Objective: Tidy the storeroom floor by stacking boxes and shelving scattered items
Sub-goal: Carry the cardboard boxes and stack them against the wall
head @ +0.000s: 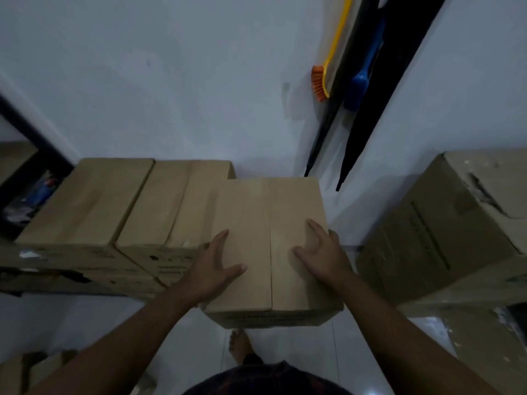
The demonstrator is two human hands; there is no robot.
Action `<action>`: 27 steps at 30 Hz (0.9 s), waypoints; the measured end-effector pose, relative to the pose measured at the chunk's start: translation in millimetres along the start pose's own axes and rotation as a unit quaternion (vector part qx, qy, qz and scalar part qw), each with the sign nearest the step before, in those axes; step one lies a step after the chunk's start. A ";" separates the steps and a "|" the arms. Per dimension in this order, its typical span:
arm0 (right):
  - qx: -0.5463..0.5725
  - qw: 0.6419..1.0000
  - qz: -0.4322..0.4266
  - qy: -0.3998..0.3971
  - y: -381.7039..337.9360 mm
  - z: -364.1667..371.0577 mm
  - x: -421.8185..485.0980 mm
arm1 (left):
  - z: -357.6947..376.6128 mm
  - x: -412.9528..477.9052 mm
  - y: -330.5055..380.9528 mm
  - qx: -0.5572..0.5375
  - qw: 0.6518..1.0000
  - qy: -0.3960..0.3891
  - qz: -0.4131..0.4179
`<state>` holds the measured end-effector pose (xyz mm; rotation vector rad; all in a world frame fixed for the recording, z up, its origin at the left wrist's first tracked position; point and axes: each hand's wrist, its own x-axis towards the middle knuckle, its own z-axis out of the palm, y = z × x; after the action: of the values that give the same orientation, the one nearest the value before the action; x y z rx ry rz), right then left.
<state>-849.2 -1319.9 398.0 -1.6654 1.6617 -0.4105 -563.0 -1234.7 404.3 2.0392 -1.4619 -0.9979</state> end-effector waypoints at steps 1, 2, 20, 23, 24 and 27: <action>-0.014 1.000 0.002 -0.007 -3.6 1.7 12.3 | -1.3 10.2 -4.1 0.021 1.000 -0.004 0.000; -0.028 1.000 0.005 -0.012 -6.6 2.6 25.0 | -3.1 20.1 -7.1 0.045 0.999 -0.013 0.002; -0.039 0.991 0.006 -0.129 17.2 -21.9 163.1 | 16.7 94.4 6.2 0.167 0.971 -0.171 0.016; -0.061 0.982 0.014 -0.179 18.2 -29.0 176.6 | 35.9 90.7 23.9 0.287 0.949 -0.126 0.012; -0.064 0.978 0.014 -0.196 19.1 -29.8 180.2 | 42.4 91.6 26.0 0.320 0.939 -0.122 0.018; -0.073 0.970 0.005 -0.233 21.7 -31.5 185.6 | 53.3 103.9 26.0 0.405 0.903 -0.117 0.082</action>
<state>-865.7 -1503.6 354.6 -1.6975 1.3695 0.1100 -600.9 -1337.9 357.1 2.2992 -2.4398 -0.6174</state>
